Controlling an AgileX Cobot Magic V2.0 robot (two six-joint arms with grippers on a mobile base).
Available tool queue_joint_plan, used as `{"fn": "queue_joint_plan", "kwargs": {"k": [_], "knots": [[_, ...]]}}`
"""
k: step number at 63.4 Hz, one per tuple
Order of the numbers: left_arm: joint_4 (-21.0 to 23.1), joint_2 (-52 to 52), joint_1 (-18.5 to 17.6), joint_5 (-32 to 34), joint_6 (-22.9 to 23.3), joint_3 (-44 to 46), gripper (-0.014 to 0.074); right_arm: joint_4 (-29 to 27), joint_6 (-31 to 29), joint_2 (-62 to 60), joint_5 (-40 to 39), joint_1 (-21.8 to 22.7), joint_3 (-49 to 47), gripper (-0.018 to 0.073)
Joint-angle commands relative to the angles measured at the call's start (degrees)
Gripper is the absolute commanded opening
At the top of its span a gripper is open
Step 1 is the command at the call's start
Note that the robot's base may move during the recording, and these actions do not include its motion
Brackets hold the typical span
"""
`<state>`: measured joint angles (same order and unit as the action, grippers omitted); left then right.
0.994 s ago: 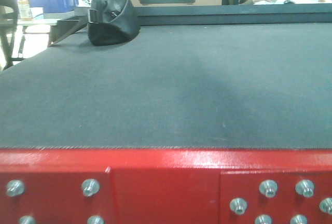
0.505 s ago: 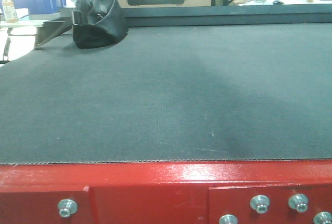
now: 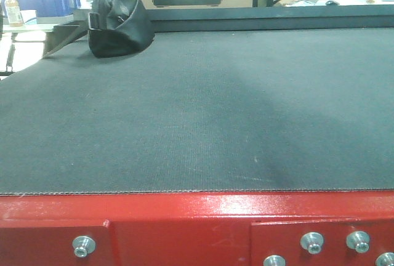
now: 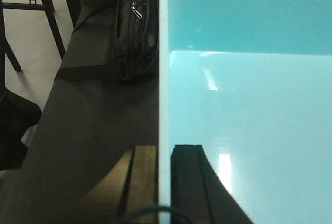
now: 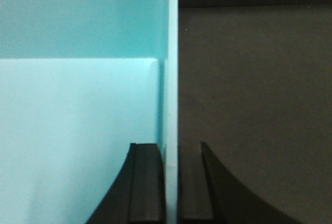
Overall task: Fetch blue bin and place on conveyor start
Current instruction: 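Hold the bin while the base drives up to the red conveyor, then lower the teal bin onto the grey conveyor belt with both grippers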
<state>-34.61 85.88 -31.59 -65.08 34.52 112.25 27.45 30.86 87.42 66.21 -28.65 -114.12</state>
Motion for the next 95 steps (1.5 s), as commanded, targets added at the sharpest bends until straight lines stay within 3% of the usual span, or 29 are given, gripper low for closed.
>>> {"fn": "queue_joint_plan", "kwargs": {"k": [1, 56, 67, 80, 86, 95], "knots": [[-3.2, -0.6, -0.2, 1.6, 0.2, 0.6, -0.0111, 1.3, -0.3, -0.6, -1.6, 0.1, -0.7, -0.0153], [-2.8, -0.3, -0.2, 3.2, 0.2, 0.4, -0.0111, 1.3, -0.3, -0.6, -2.0, 0.1, -0.5, -0.0153], [-0.8, 1.4, -0.2, 3.7, 0.2, -3.4, -0.0111, 1.2, -0.3, -0.6, -3.0, 0.5, 6.1, -0.0155], [2.1, 1.6, 0.0, 12.5, 5.0, -15.3, -0.0111, 0.0, 5.0, -0.6, -13.0, 2.1, 17.2, -0.0155], [2.9, 1.7, 0.7, 19.2, 8.0, -22.5, -0.0111, -1.8, 7.7, -0.6, -19.2, 3.4, 23.2, -0.0155], [7.4, 2.4, 3.2, 30.7, 8.1, -31.8, -0.0111, -2.4, 9.6, -0.5, -29.1, 4.9, 32.8, -0.0155]]}}
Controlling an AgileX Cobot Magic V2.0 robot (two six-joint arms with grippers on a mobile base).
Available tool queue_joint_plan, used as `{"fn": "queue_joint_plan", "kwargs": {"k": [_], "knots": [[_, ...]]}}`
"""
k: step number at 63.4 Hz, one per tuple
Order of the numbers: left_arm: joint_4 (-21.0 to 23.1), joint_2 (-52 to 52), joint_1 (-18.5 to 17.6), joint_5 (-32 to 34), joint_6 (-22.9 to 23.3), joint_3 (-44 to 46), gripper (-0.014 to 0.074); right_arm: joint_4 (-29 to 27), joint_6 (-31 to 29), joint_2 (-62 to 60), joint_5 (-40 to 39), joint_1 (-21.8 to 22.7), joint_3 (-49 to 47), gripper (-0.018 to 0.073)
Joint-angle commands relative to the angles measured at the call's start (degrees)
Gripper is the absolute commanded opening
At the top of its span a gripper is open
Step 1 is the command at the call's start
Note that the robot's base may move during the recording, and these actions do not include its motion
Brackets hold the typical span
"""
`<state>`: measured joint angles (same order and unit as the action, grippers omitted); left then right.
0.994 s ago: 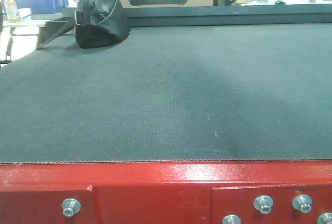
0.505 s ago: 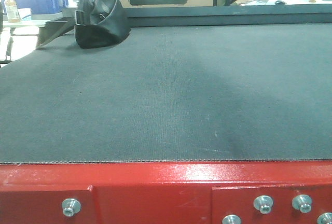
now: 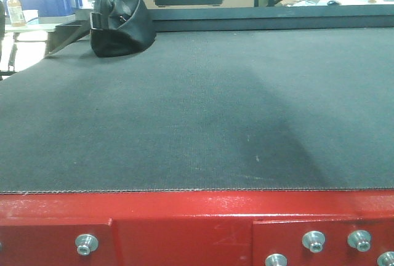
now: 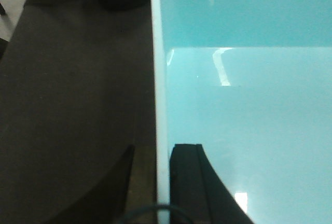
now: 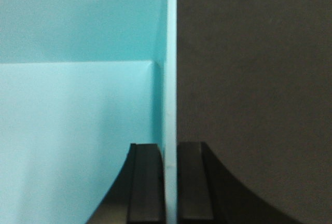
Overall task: Fetch blue bin and place on conveyor start
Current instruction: 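Lower the teal bin onto the grey conveyor belt with both grippers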
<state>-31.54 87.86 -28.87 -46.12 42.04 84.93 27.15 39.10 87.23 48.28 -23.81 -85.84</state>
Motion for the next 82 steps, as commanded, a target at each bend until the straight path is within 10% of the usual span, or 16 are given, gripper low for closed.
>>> {"fn": "queue_joint_plan", "kwargs": {"k": [1, 49, 58, 68, 82], "knots": [[4.6, 0.4, 0.8, 12.6, 0.6, -5.2, -0.0111, -2.1, 1.4, -0.2, -12.5, 0.0, 5.5, -0.0155], [5.8, 11.2, 5.6, 19.1, 0.6, -10.6, -0.0111, -2.1, 4.2, 12.5, -26.8, 1.4, 12.6, -0.0153], [5.9, 11.2, 5.6, 18.9, 0.6, -10.6, -0.0097, -2.4, 5.9, 12.5, -27.2, 2.8, 12.4, 0.0033], [5.3, 11.2, 5.6, 18.6, 0.6, -10.6, 0.0158, -2.6, 5.9, 12.5, -25.3, 3.4, 11.6, 0.0308], [5.1, 11.2, 5.8, 13.9, 0.6, -9.2, 0.0574, -2.3, 5.9, 12.3, -21.1, 3.4, 10.2, 0.0348]]}}
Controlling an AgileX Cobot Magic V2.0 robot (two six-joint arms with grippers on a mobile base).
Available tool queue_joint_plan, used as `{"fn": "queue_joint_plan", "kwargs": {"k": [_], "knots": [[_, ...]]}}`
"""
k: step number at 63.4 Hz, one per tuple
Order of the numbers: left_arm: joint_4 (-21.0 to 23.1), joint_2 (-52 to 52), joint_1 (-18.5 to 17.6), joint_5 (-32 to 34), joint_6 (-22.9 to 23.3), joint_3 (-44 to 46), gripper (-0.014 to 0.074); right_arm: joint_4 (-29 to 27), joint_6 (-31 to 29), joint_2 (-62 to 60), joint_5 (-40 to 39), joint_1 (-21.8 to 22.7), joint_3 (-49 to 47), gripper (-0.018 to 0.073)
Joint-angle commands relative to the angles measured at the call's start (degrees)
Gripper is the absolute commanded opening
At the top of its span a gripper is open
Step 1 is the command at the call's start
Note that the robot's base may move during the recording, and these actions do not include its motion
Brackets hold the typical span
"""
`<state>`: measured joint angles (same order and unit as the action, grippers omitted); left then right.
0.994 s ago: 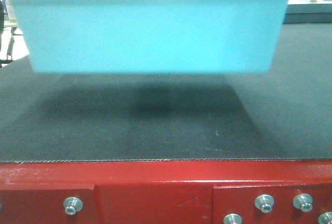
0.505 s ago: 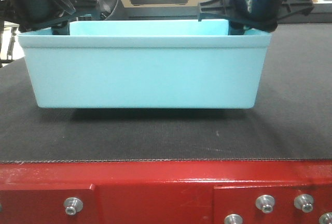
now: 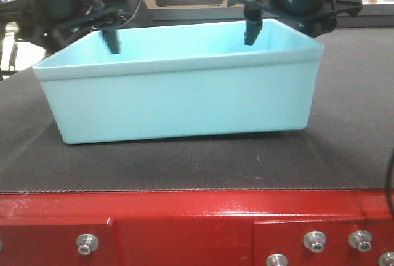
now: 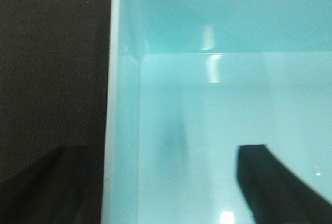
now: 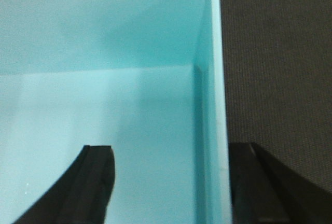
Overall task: Fetch blue bin and place on conveyor start
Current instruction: 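Lower the teal bin onto the grey conveyor belt with both grippers, then open both grippers and lift them off the bin rims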
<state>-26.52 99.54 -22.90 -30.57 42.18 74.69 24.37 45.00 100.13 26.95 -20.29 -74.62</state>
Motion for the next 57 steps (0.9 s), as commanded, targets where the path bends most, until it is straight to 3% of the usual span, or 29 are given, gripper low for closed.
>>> {"fn": "queue_joint_plan", "kwargs": {"k": [1, 8, 17, 23, 27, 33, 38, 47, 57], "knots": [[0.1, -0.5, -0.1, -2.1, 0.5, 1.4, 0.0573, 0.5, 0.0, -0.8, 0.4, -0.1, -1.0, 0.0348], [-1.1, -0.5, -0.1, -6.2, 0.5, 3.8, 0.0530, 0.5, 0.0, -1.6, 2.1, -0.1, -1.4, 0.0348], [-0.4, -1.4, -0.1, -10.5, 0.0, 8.1, 0.0356, 0.7, 0.0, -4.5, 2.3, -0.1, -1.4, 0.0333], [1.1, -3.3, -0.1, -10.8, -1.9, 9.5, 0.0212, 1.2, -0.2, -7.3, 2.6, -0.1, -1.4, 0.0257], [3.3, -5.1, -0.1, -10.7, -4.5, 9.5, 0.0108, 1.2, -2.5, -9.5, 2.6, -0.1, -1.4, 0.0158], [9.7, -7.9, -0.1, -10.9, -12.6, 9.5, -0.0102, 1.2, -6.0, -12.9, 2.7, -0.4, -1.4, -0.0020], [15.2, -9.6, -0.1, -10.8, -18.6, 9.4, -0.0111, 1.2, -7.1, -15.4, 2.8, -0.5, -1.2, -0.0171], [27.0, -12.7, -0.1, -8.5, -30.6, 8.1, -0.0111, 0.9, -11.0, -20.0, 1.8, -0.5, 1.1, -0.0158], [39.1, -17.3, -0.1, -0.3, -42.7, 0.9, -0.0111, 0.9, -12.6, -26.4, -12.9, -0.5, 11.8, -0.0158]]}}
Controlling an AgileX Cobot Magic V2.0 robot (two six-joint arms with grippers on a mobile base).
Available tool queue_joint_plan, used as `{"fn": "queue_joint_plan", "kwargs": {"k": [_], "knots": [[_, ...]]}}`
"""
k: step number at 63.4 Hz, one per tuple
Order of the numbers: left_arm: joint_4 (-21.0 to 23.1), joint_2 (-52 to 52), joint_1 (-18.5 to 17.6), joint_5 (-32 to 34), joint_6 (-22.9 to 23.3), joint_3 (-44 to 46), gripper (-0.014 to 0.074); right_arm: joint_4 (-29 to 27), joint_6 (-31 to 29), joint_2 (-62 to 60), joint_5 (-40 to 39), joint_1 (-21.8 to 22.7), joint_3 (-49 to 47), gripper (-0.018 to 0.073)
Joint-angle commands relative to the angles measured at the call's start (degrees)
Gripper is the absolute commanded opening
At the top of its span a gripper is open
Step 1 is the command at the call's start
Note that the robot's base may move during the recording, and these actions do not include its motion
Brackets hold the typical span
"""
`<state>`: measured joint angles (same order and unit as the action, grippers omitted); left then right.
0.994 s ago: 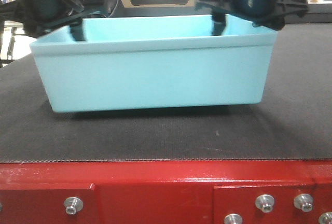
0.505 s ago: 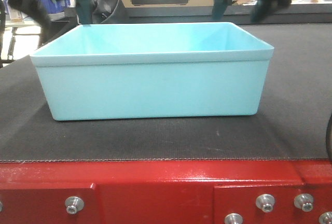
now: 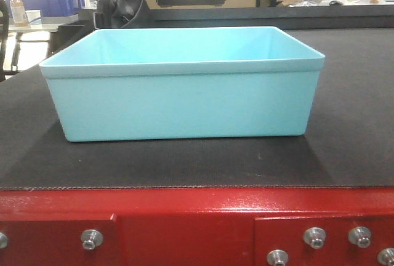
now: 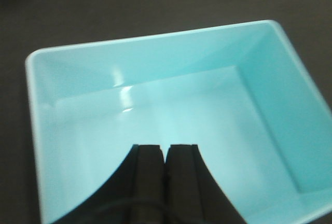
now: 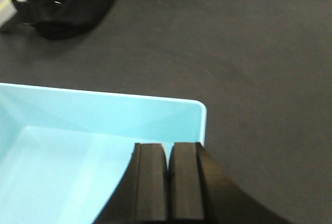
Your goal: Fetch blue bin and place on conveyor start
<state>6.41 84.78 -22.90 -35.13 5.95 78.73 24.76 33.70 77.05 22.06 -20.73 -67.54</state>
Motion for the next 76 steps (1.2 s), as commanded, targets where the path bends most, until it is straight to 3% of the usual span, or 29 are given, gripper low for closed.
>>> {"fn": "queue_joint_plan", "kwargs": {"k": [1, 12, 22, 39, 58, 76], "knots": [[7.0, -3.3, -0.1, 5.2, -7.5, -4.3, -0.0111, 0.5, -1.3, -4.2, -9.2, 0.0, 6.4, -0.0158], [15.0, -11.1, -0.1, 19.1, -9.1, -18.2, -0.0111, 0.5, -1.3, -11.5, -19.0, 0.0, 19.4, -0.0158], [15.5, -21.0, -0.1, 30.2, -9.1, -31.9, -0.0111, 0.5, -1.3, -18.2, -19.7, 0.0, 26.9, -0.0162], [15.5, -40.4, -0.1, 29.9, -9.1, -44.8, -0.0111, -0.6, -1.3, -29.2, -19.4, 0.0, 31.7, -0.0162], [15.5, -56.0, -0.1, 30.2, -9.1, -45.5, -0.0111, -1.2, -1.3, -38.0, -19.6, 0.0, 31.7, -0.0162], [15.5, -59.9, -0.1, 30.2, -9.1, -45.5, -0.0111, -1.2, -1.3, -42.3, -19.7, 0.0, 31.7, -0.0162]]}}
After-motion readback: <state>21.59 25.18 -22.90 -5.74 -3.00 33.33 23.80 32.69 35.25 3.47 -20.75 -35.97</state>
